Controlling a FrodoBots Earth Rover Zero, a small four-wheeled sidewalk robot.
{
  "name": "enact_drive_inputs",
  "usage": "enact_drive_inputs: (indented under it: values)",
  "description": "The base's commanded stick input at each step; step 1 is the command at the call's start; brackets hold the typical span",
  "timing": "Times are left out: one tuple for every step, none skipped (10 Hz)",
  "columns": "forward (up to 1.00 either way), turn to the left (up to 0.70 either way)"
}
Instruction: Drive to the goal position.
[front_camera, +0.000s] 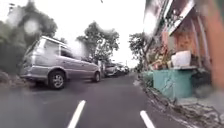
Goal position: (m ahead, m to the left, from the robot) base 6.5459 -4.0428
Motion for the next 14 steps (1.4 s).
enact_drive_inputs:
  values:
    - [1.0, 0.2]
    - [1.0, 0.15]
    - [1.0, 0.11]
    - [1.0, 0.1]
    - [1.0, 0.17]
    - [1.0, 0.13]
    - [1.0, 0.1]
    - [1.0, -0.15]
    - [1.0, -0.4]
    - [1.0, -0.4]
    - [1.0, -0.4]
    - [1.0, -0.4]
    - [1.0, -0.4]
    - [1.0, -0.4]
